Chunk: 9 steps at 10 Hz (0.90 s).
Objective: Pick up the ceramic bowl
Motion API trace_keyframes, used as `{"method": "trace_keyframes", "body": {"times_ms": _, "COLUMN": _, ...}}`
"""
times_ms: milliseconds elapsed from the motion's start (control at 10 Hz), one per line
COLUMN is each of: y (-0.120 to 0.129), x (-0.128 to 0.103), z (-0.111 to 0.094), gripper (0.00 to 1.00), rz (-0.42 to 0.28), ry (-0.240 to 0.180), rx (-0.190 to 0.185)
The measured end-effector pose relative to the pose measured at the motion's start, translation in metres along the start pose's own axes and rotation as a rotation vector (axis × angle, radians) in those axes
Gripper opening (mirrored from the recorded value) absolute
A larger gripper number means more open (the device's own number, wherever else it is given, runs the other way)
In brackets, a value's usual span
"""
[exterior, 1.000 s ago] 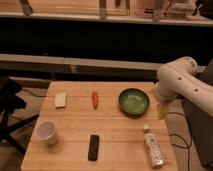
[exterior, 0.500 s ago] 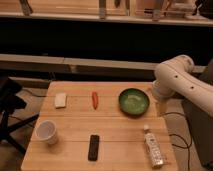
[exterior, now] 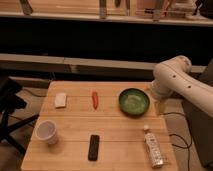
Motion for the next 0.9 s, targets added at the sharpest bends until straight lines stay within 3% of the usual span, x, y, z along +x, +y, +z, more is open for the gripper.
{"method": "trace_keyframes", "body": {"times_ms": 900, "y": -0.009, "x": 0.000, "z": 0.027, "gripper": 0.80, "rz": -0.050, "ry": -0.013, "rx": 0.002}}
